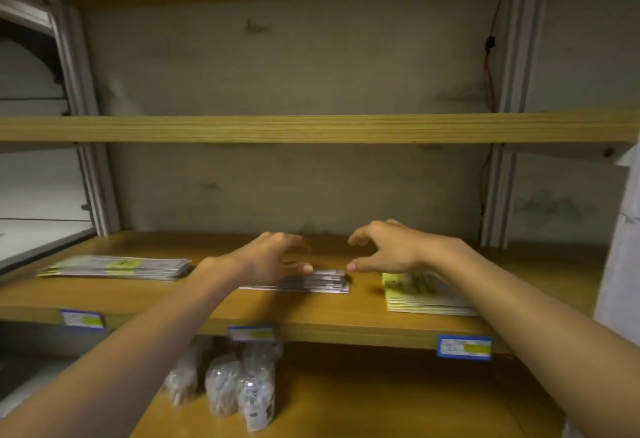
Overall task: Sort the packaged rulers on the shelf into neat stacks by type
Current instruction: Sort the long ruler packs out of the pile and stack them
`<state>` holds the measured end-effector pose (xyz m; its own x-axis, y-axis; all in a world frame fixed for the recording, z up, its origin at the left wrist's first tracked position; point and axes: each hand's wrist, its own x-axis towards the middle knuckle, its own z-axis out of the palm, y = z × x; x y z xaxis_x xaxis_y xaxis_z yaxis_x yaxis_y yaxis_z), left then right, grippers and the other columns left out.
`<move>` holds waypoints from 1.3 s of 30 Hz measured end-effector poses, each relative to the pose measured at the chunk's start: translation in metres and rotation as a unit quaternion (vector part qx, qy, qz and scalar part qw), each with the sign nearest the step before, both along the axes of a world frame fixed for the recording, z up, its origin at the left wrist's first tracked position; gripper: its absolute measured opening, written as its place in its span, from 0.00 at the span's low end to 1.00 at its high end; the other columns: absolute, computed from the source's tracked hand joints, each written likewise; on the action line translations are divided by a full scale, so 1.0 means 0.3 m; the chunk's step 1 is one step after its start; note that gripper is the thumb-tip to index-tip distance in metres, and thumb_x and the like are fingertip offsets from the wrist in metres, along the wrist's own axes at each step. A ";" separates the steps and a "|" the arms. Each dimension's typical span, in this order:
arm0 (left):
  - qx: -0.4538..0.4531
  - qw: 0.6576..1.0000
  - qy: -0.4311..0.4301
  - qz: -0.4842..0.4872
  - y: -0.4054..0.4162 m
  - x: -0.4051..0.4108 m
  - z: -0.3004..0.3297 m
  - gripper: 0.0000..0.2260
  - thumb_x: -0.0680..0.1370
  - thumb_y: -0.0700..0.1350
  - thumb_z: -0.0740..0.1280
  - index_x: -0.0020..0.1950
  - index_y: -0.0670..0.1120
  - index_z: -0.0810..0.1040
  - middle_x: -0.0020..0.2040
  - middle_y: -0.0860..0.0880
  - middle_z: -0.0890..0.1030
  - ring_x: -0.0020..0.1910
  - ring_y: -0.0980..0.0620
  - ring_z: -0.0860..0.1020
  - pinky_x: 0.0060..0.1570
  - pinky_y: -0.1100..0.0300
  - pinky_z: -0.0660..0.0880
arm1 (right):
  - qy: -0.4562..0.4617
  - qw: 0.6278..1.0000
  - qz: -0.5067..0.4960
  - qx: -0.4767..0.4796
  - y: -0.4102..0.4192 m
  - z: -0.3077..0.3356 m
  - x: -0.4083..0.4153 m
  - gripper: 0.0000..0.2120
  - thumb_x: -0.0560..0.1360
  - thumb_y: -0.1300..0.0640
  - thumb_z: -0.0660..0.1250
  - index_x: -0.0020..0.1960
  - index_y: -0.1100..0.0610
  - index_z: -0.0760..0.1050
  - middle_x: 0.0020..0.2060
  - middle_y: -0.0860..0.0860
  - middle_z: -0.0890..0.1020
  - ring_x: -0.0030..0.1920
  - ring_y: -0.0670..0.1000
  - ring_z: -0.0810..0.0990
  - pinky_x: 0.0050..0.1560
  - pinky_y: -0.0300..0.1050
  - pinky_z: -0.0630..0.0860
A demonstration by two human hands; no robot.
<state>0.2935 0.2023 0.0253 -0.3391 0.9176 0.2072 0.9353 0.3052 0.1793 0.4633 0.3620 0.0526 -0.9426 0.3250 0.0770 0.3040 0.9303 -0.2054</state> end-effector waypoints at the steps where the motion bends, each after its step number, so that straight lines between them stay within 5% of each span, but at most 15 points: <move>1: -0.003 1.000 0.005 0.002 -0.029 -0.039 -0.004 0.23 0.77 0.58 0.66 0.68 0.49 0.72 0.66 0.51 0.75 0.66 0.50 0.71 0.61 0.60 0.66 | 0.003 1.000 -0.003 -0.004 -0.025 -0.007 -0.036 0.30 0.75 0.44 0.68 0.73 0.53 0.66 0.70 0.51 0.72 0.70 0.51 0.68 0.68 0.46 0.67; 15: -0.092 0.992 -0.076 -0.036 -0.137 -0.364 -0.085 0.36 0.69 0.64 0.71 0.72 0.51 0.66 0.66 0.51 0.74 0.62 0.52 0.74 0.61 0.59 0.71 | -0.086 0.987 -0.106 -0.088 -0.144 -0.102 -0.290 0.37 0.70 0.50 0.75 0.74 0.53 0.64 0.69 0.51 0.71 0.69 0.53 0.70 0.66 0.47 0.69; 19: -0.091 0.991 -0.074 -0.064 -0.117 -0.374 -0.077 0.34 0.70 0.59 0.73 0.71 0.49 0.68 0.63 0.50 0.75 0.56 0.54 0.74 0.55 0.63 0.71 | -0.117 0.983 -0.121 -0.074 -0.142 -0.082 -0.310 0.32 0.69 0.49 0.76 0.70 0.51 0.68 0.64 0.49 0.73 0.61 0.50 0.72 0.59 0.44 0.71; 25: -0.140 0.981 -0.105 -0.080 -0.101 -0.372 -0.057 0.28 0.70 0.58 0.74 0.67 0.50 0.73 0.60 0.52 0.76 0.57 0.52 0.75 0.58 0.58 0.72 | -0.149 0.978 -0.115 -0.092 -0.135 -0.070 -0.321 0.22 0.70 0.49 0.75 0.61 0.52 0.74 0.55 0.47 0.75 0.56 0.49 0.74 0.53 0.42 0.74; 31: -0.163 0.967 -0.180 -0.084 -0.086 -0.385 -0.060 0.29 0.70 0.54 0.75 0.68 0.48 0.70 0.58 0.52 0.75 0.57 0.52 0.75 0.58 0.59 0.73 | -0.166 0.971 -0.122 -0.123 -0.126 -0.070 -0.323 0.28 0.69 0.48 0.76 0.66 0.53 0.72 0.58 0.48 0.74 0.59 0.50 0.73 0.59 0.45 0.76; 35: -0.131 0.971 -0.178 -0.094 -0.091 -0.378 -0.060 0.25 0.71 0.51 0.75 0.64 0.49 0.70 0.55 0.53 0.75 0.54 0.53 0.75 0.55 0.59 0.74 | -0.154 0.974 -0.123 -0.110 -0.126 -0.072 -0.311 0.29 0.69 0.44 0.75 0.66 0.51 0.71 0.59 0.47 0.73 0.60 0.51 0.73 0.62 0.48 0.73; 39: 0.003 0.978 -0.184 -0.094 -0.129 -0.375 -0.110 0.25 0.67 0.50 0.78 0.58 0.54 0.70 0.54 0.54 0.74 0.55 0.53 0.74 0.57 0.58 0.74 | -0.105 0.989 -0.106 -0.019 -0.155 -0.120 -0.283 0.21 0.75 0.45 0.69 0.63 0.51 0.69 0.55 0.47 0.71 0.55 0.48 0.71 0.55 0.43 0.72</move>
<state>0.1809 0.1636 -0.0077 -0.2172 0.9700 0.1089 0.8462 0.1315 0.5164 0.3783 0.3156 0.0165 -0.8466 0.5165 -0.1284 0.5314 0.8338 -0.1499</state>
